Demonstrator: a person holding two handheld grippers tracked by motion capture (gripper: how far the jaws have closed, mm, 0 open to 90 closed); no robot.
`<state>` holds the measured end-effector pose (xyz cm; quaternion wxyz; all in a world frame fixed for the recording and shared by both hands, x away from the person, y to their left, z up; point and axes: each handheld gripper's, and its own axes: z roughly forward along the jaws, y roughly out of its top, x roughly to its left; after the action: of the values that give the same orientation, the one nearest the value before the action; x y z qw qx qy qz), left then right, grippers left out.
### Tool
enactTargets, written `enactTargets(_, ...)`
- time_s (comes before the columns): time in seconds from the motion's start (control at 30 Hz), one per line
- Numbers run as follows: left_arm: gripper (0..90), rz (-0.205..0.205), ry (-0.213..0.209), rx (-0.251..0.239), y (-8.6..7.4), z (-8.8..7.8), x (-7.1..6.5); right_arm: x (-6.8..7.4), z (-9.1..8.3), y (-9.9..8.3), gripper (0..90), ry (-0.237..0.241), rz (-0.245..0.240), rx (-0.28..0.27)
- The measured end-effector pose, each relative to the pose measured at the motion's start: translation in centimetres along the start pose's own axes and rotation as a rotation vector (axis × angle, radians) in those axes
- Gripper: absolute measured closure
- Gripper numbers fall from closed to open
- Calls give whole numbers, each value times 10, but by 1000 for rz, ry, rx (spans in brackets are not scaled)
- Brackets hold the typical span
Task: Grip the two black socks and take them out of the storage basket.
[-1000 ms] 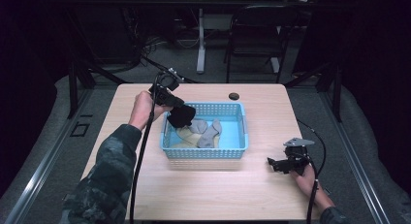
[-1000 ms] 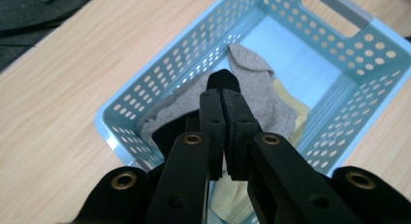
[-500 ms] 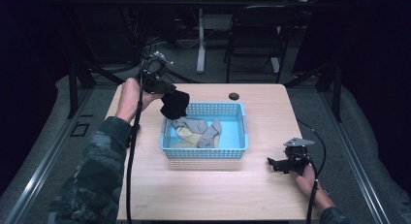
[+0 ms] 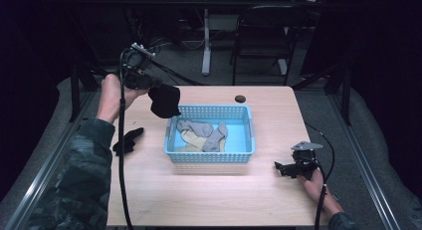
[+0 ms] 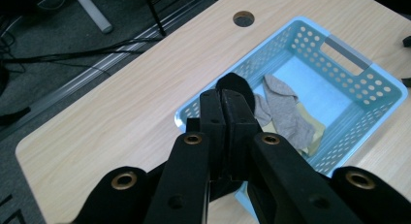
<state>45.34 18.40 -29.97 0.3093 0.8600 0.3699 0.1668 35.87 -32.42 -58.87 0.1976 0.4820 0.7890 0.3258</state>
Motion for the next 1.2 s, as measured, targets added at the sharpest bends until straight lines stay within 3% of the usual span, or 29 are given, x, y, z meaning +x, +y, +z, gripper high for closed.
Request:
enactTargets(0.23, 881, -30, 27, -17, -12, -16, 14, 0, 0, 0, 0, 5, 0, -3)
enactTargets(0.8, 881, -124, 69, -18, -55, -35, 45, 0, 0, 0, 0, 6, 2, -4)
enactTargets(1.2, 880, -189, 72, 20, -84, -22, 62, 0, 1, 0, 0, 7, 0, -6)
